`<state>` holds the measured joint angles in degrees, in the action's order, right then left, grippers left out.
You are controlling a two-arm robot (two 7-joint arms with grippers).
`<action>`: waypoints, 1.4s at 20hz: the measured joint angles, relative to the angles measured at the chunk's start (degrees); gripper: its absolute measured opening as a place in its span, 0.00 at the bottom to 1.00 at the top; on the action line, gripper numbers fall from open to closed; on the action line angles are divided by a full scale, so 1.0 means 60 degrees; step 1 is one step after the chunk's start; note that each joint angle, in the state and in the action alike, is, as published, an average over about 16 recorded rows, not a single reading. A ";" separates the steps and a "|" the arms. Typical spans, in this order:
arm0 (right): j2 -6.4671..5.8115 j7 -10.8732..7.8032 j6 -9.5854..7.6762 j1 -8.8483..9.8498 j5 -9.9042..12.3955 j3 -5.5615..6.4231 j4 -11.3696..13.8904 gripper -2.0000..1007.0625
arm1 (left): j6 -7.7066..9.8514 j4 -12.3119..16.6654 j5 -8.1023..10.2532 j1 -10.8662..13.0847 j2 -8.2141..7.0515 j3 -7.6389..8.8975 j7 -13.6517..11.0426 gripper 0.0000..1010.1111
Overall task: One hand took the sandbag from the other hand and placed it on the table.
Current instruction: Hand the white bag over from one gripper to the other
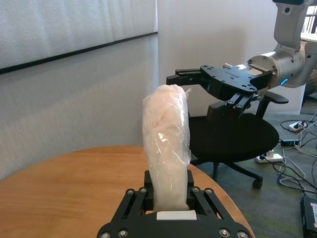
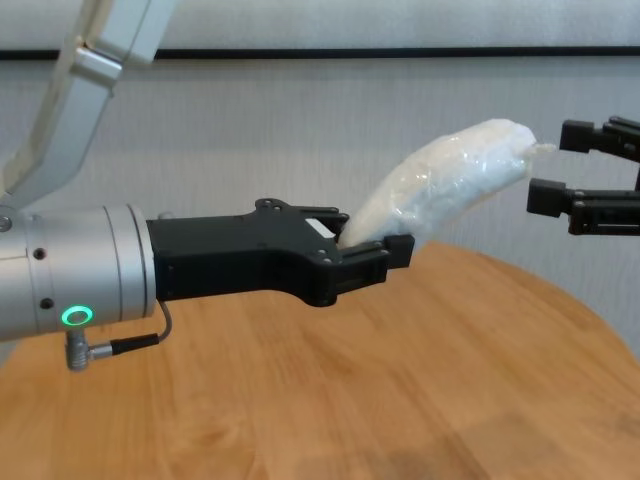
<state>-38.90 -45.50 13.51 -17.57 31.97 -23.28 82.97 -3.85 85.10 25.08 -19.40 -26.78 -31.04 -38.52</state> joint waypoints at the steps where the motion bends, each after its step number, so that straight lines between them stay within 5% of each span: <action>1: -0.0001 0.0067 -0.0086 0.0107 0.0089 0.0055 0.0084 0.99 | 0.0000 0.0000 0.0000 0.0000 0.0000 0.0000 0.0000 0.35; 15: 0.0234 0.1365 -0.1668 0.1695 0.2055 0.0797 0.1464 0.99 | 0.0000 0.0000 0.0000 0.0000 0.0000 0.0000 0.0000 0.35; 28: 0.0476 0.2228 -0.2394 0.2514 0.3414 0.0918 0.2380 0.99 | 0.0000 0.0000 0.0000 0.0000 0.0000 0.0000 0.0000 0.35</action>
<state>-36.05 -32.14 -0.86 -2.48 52.45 -17.78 97.25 -3.85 85.10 25.08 -19.40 -26.78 -31.04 -38.52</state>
